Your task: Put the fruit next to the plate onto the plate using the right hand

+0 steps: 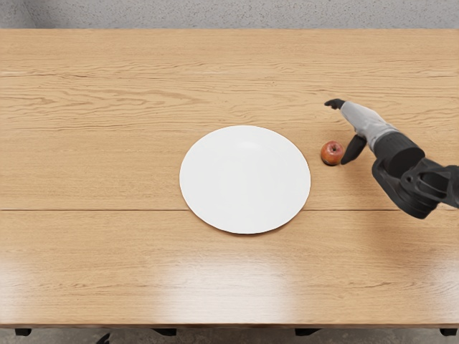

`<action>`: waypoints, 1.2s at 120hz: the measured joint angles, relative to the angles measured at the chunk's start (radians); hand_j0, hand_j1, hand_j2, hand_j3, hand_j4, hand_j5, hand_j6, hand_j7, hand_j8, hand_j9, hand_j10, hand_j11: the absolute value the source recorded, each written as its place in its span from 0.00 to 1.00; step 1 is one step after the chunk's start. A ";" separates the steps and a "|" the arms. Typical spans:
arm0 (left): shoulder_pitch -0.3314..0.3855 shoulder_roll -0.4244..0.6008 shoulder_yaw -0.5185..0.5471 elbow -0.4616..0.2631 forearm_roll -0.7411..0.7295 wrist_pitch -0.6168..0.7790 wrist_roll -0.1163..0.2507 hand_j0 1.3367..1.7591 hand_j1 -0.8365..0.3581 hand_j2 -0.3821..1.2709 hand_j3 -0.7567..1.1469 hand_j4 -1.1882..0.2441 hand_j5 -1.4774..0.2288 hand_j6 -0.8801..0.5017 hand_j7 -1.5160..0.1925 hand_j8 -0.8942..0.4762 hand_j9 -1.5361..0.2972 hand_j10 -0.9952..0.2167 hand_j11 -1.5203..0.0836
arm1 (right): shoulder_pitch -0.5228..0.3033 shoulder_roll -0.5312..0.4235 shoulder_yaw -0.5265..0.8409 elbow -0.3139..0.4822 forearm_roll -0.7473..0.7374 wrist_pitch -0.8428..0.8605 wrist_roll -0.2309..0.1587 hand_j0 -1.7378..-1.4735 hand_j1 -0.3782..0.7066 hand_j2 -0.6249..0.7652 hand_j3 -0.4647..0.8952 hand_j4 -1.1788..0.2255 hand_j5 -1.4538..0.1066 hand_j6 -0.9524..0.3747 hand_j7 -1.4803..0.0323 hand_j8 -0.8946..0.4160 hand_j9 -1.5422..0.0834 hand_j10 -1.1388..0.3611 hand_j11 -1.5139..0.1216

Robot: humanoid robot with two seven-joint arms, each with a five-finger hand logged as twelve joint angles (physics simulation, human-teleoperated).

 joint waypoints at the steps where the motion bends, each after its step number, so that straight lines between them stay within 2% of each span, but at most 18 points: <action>1: 0.000 0.000 0.000 0.000 0.000 0.000 0.000 0.76 0.98 0.23 0.40 0.82 0.86 0.63 0.88 0.64 0.83 0.81 0.94 | 0.000 0.003 0.000 -0.002 0.000 0.000 -0.001 0.30 0.25 0.42 0.34 0.69 0.76 0.56 0.80 0.53 0.79 0.62 0.76; 21: 0.000 0.000 0.000 0.000 0.000 0.000 0.000 0.76 0.98 0.23 0.40 0.82 0.86 0.63 0.88 0.64 0.83 0.81 0.94 | -0.004 0.029 -0.001 -0.019 0.000 0.001 -0.019 0.30 0.34 0.40 0.34 0.66 0.72 0.52 0.76 0.49 0.74 0.59 0.72; 40: -0.001 0.000 0.000 0.000 0.000 0.000 0.000 0.76 0.98 0.23 0.40 0.82 0.86 0.63 0.88 0.64 0.83 0.81 0.94 | -0.011 0.042 -0.006 -0.011 -0.003 -0.002 -0.080 0.30 0.45 0.33 0.34 0.62 0.68 0.49 0.72 0.45 0.71 0.56 0.68; 84: 0.000 0.000 0.000 0.000 0.000 0.000 0.000 0.76 0.98 0.23 0.40 0.82 0.86 0.63 0.88 0.64 0.83 0.81 0.94 | 0.010 0.078 -0.017 -0.007 0.000 -0.002 -0.151 0.30 0.44 0.39 0.34 0.58 0.63 0.44 0.67 0.41 0.66 0.52 0.64; 102: 0.000 0.000 0.000 0.000 0.000 0.000 0.000 0.76 0.98 0.23 0.40 0.82 0.86 0.63 0.88 0.64 0.83 0.81 0.94 | 0.022 0.108 -0.021 -0.014 0.000 -0.001 -0.201 0.30 0.44 0.39 0.34 0.58 0.62 0.44 0.66 0.40 0.65 0.51 0.63; 139: 0.000 0.000 0.000 0.000 0.000 0.000 0.000 0.76 0.98 0.23 0.40 0.82 0.86 0.63 0.88 0.64 0.83 0.81 0.94 | 0.033 0.121 -0.036 -0.019 0.004 0.003 -0.217 0.30 0.54 0.39 0.34 0.51 0.55 0.37 0.59 0.33 0.58 0.46 0.56; 144: 0.000 0.000 0.000 0.000 0.000 0.000 0.000 0.76 0.98 0.23 0.40 0.82 0.86 0.63 0.88 0.64 0.83 0.81 0.94 | 0.033 0.121 -0.036 -0.020 0.004 0.003 -0.217 0.30 0.55 0.41 0.34 0.51 0.54 0.36 0.58 0.35 0.57 0.45 0.55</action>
